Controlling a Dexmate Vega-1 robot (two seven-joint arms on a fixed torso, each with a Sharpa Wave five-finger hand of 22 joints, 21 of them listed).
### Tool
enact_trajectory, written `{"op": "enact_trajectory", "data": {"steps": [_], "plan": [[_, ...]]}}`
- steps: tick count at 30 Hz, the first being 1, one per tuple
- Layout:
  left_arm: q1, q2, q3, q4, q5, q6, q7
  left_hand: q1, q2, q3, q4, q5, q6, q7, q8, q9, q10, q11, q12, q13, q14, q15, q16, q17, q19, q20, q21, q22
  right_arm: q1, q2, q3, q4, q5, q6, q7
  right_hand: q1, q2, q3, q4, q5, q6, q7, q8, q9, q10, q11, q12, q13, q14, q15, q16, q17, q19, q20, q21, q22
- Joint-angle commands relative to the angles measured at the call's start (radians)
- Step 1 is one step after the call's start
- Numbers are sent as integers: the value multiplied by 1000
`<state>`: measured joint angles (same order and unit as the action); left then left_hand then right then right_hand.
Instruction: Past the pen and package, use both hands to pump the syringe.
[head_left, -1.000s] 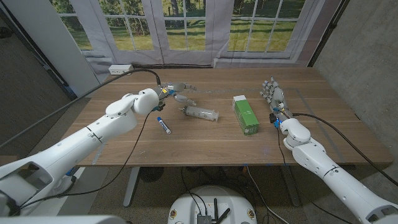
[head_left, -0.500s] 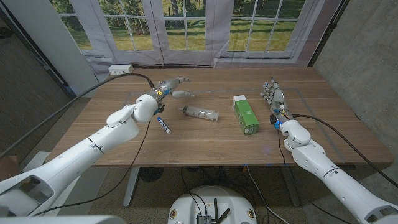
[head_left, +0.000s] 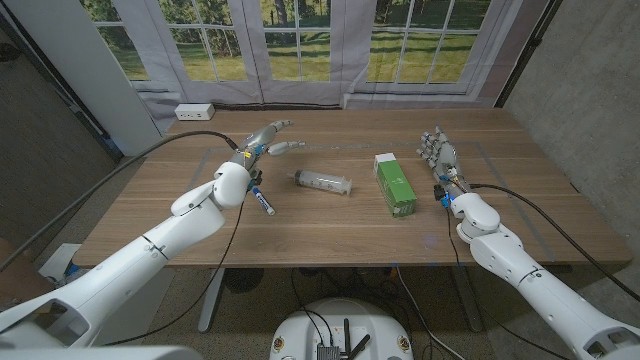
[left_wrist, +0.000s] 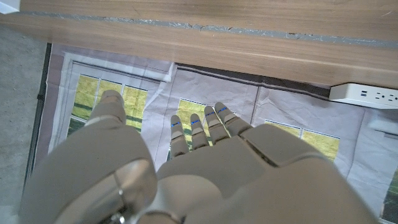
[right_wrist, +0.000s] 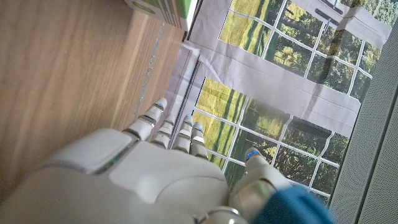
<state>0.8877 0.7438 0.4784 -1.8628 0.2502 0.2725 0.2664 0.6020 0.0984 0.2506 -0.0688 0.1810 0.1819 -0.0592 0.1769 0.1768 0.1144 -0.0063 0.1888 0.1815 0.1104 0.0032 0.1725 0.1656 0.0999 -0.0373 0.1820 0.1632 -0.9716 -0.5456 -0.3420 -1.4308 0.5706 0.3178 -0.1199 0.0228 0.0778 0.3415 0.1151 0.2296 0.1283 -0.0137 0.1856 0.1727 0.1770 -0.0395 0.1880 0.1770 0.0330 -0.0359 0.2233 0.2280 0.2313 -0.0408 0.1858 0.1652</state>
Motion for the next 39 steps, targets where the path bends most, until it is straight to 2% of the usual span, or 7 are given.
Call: {"op": "enact_trajectory", "data": {"steps": [1,6,8,13,24,26,39], "plan": [[52,-28,-42,47,-96,-82,131,-29,14,1,10,-6,-40,22,-8,1,-40,1,-8,-1,-38,-7,-6,2,-13,-43,-3,3,14,11,-8,18,6,0,9,-6,32,1,4,6,1,12,1,0,3,2,-1,2,8,-31,3,3,14,-28,10,1],[62,-39,-56,78,-138,-131,156,-74,14,-9,15,-7,-100,48,-11,-1,-76,8,-10,-2,-74,-11,-5,2,-41,-59,-6,3,17,9,-9,12,5,-13,3,-6,29,0,4,6,2,16,0,0,4,3,-1,2,7,-27,3,3,13,-27,9,1],[63,-41,-57,78,-142,-123,163,-85,14,-11,17,-6,-112,52,-10,-1,-85,10,-10,-3,-85,-7,-6,2,-52,-65,-8,3,18,8,-10,10,4,-15,1,-6,29,0,4,6,1,16,0,0,4,5,-1,2,6,-27,2,3,13,-27,9,1],[63,-60,-67,126,-179,-191,188,-108,16,-14,18,-5,-130,80,-7,-1,-106,14,-11,-3,-107,-1,-6,2,-65,-77,-7,3,20,6,-8,6,6,-22,-1,-7,28,-1,5,6,3,18,1,0,4,4,-1,2,7,-26,2,3,13,-27,8,1],[47,-151,-88,296,-318,-396,208,-131,14,-20,20,-5,-148,81,-6,-2,-124,3,-10,-4,-128,-10,-6,2,-75,-86,-6,3,31,15,-2,35,29,0,29,-6,28,-1,7,6,10,7,2,0,6,0,0,2,6,-27,1,3,16,-21,7,1],[45,-157,-87,307,-327,-409,210,-135,14,-21,21,-4,-149,83,-6,-2,-125,3,-10,-4,-130,-10,-6,2,-76,-87,-5,3,33,15,-3,38,27,1,30,-6,28,-1,7,6,10,8,2,0,6,0,0,2,8,-25,1,3,16,-20,6,1],[26,-249,-95,476,-482,-611,149,-158,28,-19,28,-1,-155,77,-3,-3,-139,-13,-10,-5,-144,-21,-4,3,-74,-94,-2,3,30,36,-4,45,16,20,0,-6,29,-1,11,7,11,10,1,0,6,0,-1,2,8,-29,0,4,14,-24,4,1]]}}
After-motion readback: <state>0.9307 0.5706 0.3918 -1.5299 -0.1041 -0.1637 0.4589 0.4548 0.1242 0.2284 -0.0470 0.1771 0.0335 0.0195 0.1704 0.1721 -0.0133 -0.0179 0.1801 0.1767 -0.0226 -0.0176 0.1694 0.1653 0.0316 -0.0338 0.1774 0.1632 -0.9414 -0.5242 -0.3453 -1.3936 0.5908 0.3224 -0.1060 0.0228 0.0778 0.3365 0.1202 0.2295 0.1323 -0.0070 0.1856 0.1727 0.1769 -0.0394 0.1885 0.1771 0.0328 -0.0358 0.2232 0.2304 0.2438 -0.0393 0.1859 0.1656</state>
